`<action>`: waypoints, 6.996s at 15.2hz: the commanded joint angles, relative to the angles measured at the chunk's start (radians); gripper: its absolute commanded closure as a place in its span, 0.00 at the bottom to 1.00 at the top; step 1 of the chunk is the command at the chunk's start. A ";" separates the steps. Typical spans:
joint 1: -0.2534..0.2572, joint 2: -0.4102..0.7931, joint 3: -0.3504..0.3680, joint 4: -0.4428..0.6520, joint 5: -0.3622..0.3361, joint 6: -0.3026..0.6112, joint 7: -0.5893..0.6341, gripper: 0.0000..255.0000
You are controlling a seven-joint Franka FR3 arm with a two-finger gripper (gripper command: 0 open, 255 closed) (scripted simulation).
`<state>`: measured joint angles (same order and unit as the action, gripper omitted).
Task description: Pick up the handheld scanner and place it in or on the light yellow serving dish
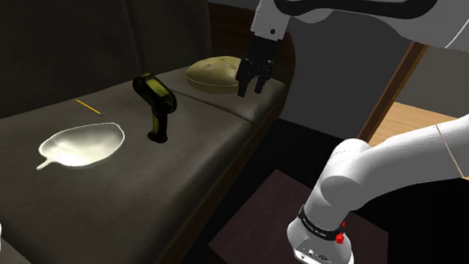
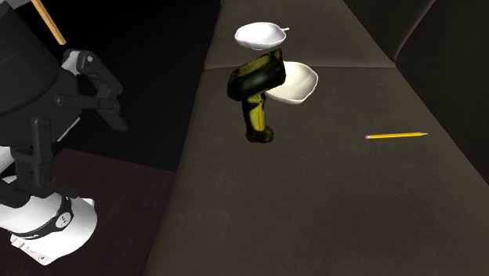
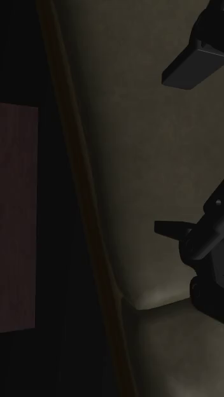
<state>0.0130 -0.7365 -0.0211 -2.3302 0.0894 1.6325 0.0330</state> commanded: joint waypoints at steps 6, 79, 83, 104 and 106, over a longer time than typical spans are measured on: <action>0.056 0.010 0.075 -0.043 0.051 0.188 0.014 0.00; 0.111 0.551 0.522 0.618 -0.107 0.399 0.364 1.00; 0.127 0.665 0.582 0.734 -0.197 0.375 0.451 1.00; 0.126 0.621 0.574 0.449 -0.183 0.623 0.465 1.00; 0.126 0.621 0.574 0.449 -0.183 0.623 0.465 1.00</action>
<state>0.1386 -0.1150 0.5529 -1.8810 -0.0937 2.2544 0.4981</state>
